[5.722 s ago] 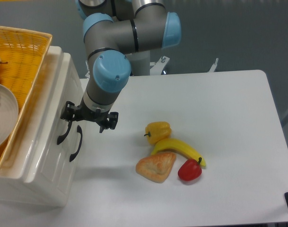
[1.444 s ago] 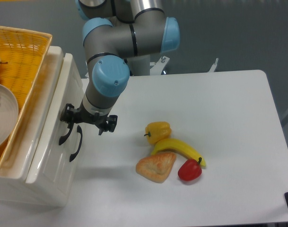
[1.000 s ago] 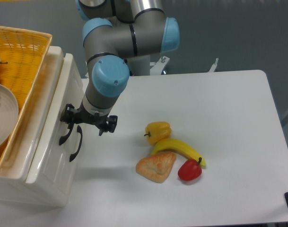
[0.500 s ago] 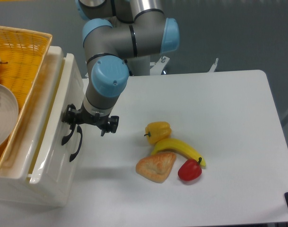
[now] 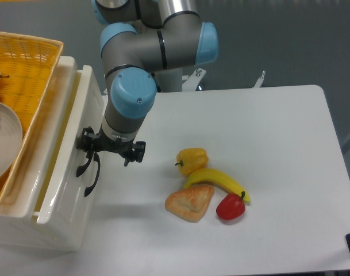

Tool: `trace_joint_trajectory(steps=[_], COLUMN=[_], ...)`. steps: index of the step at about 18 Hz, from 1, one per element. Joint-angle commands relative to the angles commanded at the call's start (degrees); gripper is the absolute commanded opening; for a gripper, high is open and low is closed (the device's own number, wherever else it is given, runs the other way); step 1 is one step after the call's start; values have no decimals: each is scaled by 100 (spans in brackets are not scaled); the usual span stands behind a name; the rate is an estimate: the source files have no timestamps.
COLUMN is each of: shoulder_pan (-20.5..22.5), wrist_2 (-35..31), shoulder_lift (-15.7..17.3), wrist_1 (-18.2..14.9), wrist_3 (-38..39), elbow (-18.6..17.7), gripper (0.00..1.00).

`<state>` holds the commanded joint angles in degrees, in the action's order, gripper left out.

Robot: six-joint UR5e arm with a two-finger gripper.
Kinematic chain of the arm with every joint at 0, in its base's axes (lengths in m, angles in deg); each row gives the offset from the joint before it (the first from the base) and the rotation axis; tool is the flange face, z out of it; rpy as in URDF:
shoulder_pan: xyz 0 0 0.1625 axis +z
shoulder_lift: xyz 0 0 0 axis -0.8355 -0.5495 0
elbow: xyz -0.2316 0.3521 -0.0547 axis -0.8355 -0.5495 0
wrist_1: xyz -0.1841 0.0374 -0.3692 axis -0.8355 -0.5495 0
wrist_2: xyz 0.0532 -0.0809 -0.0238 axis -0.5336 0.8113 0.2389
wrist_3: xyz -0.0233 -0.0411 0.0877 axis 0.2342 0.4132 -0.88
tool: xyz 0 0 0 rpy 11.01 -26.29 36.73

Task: Slide open the top white drawer
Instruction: 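Pull the handle outward to slide the upper drawer out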

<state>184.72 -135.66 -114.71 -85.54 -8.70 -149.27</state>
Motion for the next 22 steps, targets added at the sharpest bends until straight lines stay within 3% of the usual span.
trace_joint_trajectory(steps=[22], shoulder_pan=[237], wrist_2=[-237], shoulder_lift=[0], wrist_1=[-26], wrist_3=[-351], elbow=[35], gripper=[100])
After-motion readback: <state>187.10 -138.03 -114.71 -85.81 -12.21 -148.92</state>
